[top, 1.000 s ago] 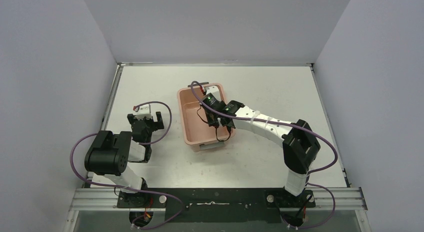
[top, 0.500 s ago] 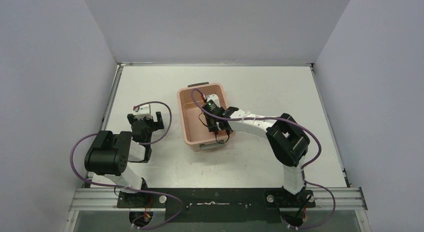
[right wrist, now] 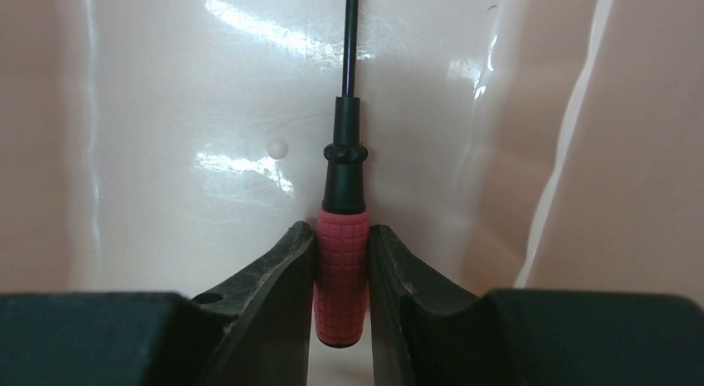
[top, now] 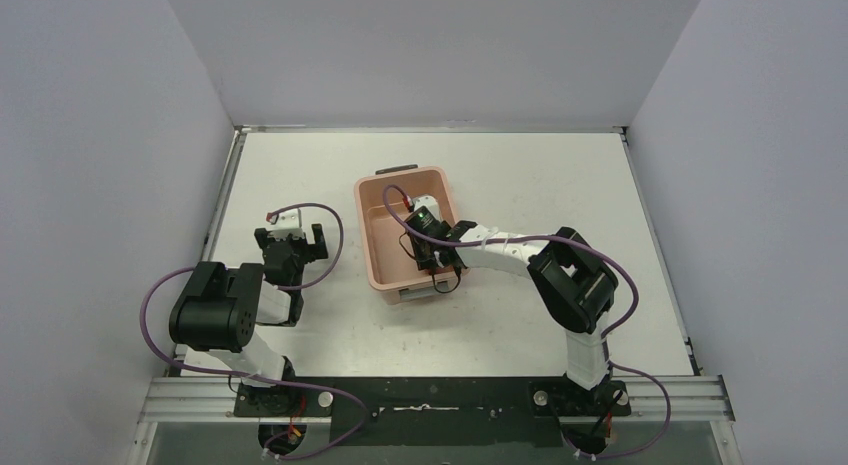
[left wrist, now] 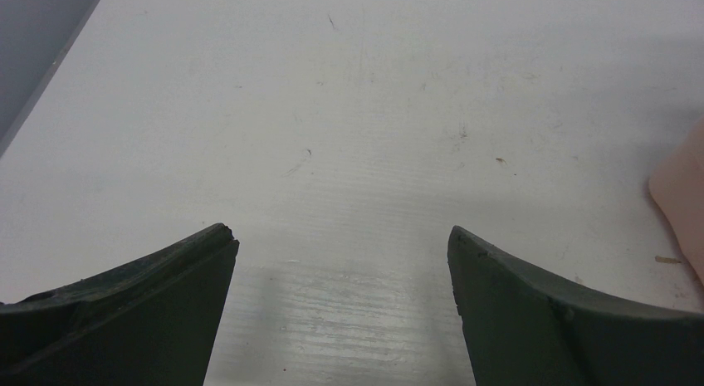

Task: Put the screwdriver in the bin
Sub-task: Place the screwdriver in the bin, then reset both arms

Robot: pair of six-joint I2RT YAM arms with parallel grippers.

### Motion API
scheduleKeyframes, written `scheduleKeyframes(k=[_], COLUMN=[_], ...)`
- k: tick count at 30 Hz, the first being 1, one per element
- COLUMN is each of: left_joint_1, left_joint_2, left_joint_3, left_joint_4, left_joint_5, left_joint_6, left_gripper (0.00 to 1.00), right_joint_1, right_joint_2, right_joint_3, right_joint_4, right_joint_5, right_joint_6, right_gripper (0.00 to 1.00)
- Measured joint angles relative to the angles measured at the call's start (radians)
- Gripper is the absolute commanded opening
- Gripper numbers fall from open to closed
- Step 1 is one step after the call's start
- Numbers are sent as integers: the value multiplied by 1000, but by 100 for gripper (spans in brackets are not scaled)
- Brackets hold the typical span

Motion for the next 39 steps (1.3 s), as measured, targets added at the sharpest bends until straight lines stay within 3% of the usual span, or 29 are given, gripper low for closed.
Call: scheduleKeyframes(k=[3, 8, 18, 21, 39], left_joint_1=[0, 0, 0, 0, 0], left_joint_2=[0, 0, 0, 0, 0], left_joint_3=[0, 0, 0, 0, 0], left_joint_4=[0, 0, 0, 0, 0], left_joint_5=[0, 0, 0, 0, 0], left_joint_6=[0, 0, 0, 0, 0], left_gripper=[97, 97, 97, 97, 97], right_joint_1=[0, 0, 3, 8, 36], right_joint_2=[1, 14, 14, 14, -54], right_joint_3=[0, 0, 0, 0, 179], right_joint_4=[9, 25, 38, 34, -181], right_joint_5=[-6, -14, -13, -5, 84], right_joint_6=[0, 3, -2, -4, 7], right_gripper=[22, 55, 96, 100, 100])
